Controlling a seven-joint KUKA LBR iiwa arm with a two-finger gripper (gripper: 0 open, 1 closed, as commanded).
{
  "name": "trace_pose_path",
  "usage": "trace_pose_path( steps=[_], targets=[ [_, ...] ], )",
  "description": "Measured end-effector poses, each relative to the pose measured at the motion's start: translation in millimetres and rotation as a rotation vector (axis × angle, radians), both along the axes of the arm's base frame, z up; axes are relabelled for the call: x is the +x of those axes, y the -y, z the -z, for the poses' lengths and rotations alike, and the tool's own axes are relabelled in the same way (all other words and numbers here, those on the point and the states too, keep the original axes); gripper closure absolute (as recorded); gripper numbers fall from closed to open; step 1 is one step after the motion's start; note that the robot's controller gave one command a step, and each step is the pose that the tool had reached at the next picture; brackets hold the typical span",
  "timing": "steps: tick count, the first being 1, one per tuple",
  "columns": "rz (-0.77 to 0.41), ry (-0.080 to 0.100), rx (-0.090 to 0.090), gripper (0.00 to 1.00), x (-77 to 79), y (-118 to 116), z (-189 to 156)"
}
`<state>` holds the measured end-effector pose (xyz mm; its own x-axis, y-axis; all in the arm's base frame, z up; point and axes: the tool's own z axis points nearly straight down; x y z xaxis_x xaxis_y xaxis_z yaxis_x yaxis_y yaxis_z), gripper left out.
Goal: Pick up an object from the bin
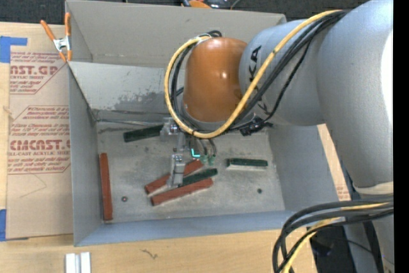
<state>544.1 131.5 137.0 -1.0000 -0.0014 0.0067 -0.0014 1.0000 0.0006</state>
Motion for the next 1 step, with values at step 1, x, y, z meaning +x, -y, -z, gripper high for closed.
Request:
trace_pose_path(
  steps=[1],
  targets=[
    [-0.364,0.001,0.002,0.0,-42.2,-30.1,69.4]
  ],
)
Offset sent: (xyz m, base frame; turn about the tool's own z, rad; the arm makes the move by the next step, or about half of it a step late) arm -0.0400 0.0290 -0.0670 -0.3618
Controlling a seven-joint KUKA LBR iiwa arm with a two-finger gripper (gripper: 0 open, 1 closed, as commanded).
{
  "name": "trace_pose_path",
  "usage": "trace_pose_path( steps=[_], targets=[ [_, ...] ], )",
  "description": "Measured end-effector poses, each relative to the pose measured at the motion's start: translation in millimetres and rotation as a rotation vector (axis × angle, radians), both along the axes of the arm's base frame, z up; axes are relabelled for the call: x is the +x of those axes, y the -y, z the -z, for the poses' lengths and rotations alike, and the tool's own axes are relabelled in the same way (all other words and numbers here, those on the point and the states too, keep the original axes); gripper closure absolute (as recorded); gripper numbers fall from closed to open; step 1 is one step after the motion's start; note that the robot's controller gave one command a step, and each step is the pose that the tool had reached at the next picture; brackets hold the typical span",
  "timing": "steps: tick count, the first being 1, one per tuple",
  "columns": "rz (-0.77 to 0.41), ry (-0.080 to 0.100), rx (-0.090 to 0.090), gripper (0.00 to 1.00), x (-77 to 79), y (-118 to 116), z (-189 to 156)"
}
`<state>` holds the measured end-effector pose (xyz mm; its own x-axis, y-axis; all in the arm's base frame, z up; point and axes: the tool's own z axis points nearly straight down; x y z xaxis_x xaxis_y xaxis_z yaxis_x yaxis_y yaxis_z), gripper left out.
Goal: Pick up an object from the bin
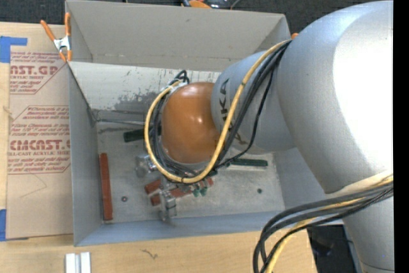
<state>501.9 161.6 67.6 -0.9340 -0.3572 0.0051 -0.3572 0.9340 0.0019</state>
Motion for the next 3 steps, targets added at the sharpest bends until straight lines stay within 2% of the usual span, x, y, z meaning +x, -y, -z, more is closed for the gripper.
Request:
trace_pose_path(
  steps=[1,2,3],
  targets=[
    [0.003,0.004,0.002,1.0,1.8,0.5,-1.7],
    [0.005,0.016,0.003,1.0,15.2,-2.8,-161.7],
    [0.005,0.008,0.002,0.0,13.4,-2.3,-157.0]
  ],
)
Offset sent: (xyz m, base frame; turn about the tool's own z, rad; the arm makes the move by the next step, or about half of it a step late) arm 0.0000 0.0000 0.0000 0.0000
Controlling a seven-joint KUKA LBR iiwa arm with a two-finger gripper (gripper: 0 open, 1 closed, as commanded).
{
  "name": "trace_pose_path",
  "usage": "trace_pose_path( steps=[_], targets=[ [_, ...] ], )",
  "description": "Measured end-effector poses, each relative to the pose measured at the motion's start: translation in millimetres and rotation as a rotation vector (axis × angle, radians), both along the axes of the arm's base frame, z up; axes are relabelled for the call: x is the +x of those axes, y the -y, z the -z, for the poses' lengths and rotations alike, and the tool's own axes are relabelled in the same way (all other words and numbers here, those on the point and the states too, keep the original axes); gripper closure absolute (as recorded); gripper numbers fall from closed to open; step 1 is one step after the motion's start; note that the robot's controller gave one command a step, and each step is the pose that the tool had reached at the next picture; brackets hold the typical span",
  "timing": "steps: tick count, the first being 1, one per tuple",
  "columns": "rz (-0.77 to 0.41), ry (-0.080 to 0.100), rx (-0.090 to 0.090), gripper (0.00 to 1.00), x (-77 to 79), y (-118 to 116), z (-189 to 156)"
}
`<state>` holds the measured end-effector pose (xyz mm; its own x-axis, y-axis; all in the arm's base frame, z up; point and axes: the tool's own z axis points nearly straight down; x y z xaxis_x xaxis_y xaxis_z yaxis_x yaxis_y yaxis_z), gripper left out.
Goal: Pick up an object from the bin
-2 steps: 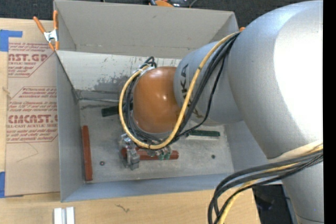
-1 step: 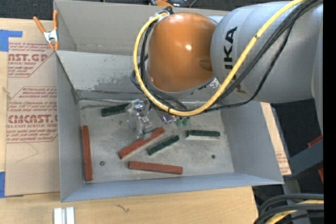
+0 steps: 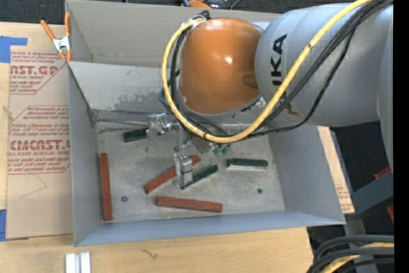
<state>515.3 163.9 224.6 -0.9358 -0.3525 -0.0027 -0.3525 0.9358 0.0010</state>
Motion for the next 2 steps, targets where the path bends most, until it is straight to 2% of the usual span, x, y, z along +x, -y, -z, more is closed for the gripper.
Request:
trace_pose_path(
  steps=[1,2],
  targets=[
    [-0.266,-0.007,-0.003,0.0,2.7,2.9,140.3],
    [-0.265,-0.002,0.0,1.0,4.4,2.3,136.7]
  ],
)
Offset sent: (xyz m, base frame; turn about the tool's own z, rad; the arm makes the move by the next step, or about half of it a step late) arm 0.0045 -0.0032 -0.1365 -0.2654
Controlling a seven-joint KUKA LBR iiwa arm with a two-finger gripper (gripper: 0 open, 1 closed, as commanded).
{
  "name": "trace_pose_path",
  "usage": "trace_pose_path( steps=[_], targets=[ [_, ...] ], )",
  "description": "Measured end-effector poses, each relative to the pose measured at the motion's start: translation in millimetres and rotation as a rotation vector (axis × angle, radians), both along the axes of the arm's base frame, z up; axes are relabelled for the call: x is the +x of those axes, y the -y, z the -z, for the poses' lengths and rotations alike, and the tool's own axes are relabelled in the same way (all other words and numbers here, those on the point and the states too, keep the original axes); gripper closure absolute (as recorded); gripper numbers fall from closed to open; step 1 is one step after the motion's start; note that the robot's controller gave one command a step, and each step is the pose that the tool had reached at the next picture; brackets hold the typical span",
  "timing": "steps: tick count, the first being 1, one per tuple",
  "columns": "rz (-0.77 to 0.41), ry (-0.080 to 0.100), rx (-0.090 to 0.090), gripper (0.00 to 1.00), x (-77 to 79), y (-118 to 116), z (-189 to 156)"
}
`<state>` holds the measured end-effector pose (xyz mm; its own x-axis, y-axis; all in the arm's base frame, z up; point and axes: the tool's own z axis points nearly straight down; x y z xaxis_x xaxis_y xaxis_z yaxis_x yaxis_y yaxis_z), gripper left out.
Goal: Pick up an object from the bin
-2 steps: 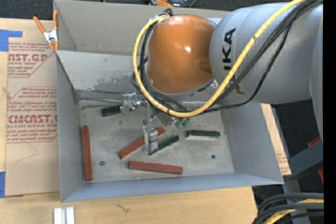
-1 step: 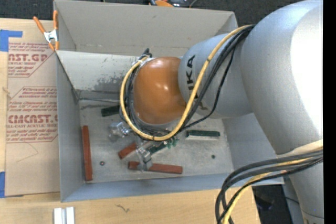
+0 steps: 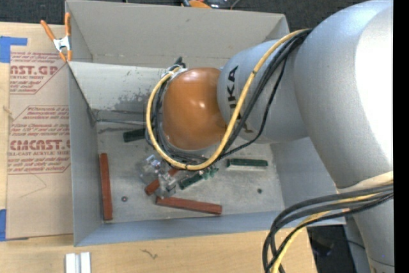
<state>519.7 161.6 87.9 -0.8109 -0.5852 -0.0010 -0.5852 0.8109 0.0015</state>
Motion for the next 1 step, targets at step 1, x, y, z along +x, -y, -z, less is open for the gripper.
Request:
trace_pose_path(
  steps=[1],
  targets=[
    [-0.003,0.011,0.003,1.0,10.5,-26.8,-120.9]
  ],
)
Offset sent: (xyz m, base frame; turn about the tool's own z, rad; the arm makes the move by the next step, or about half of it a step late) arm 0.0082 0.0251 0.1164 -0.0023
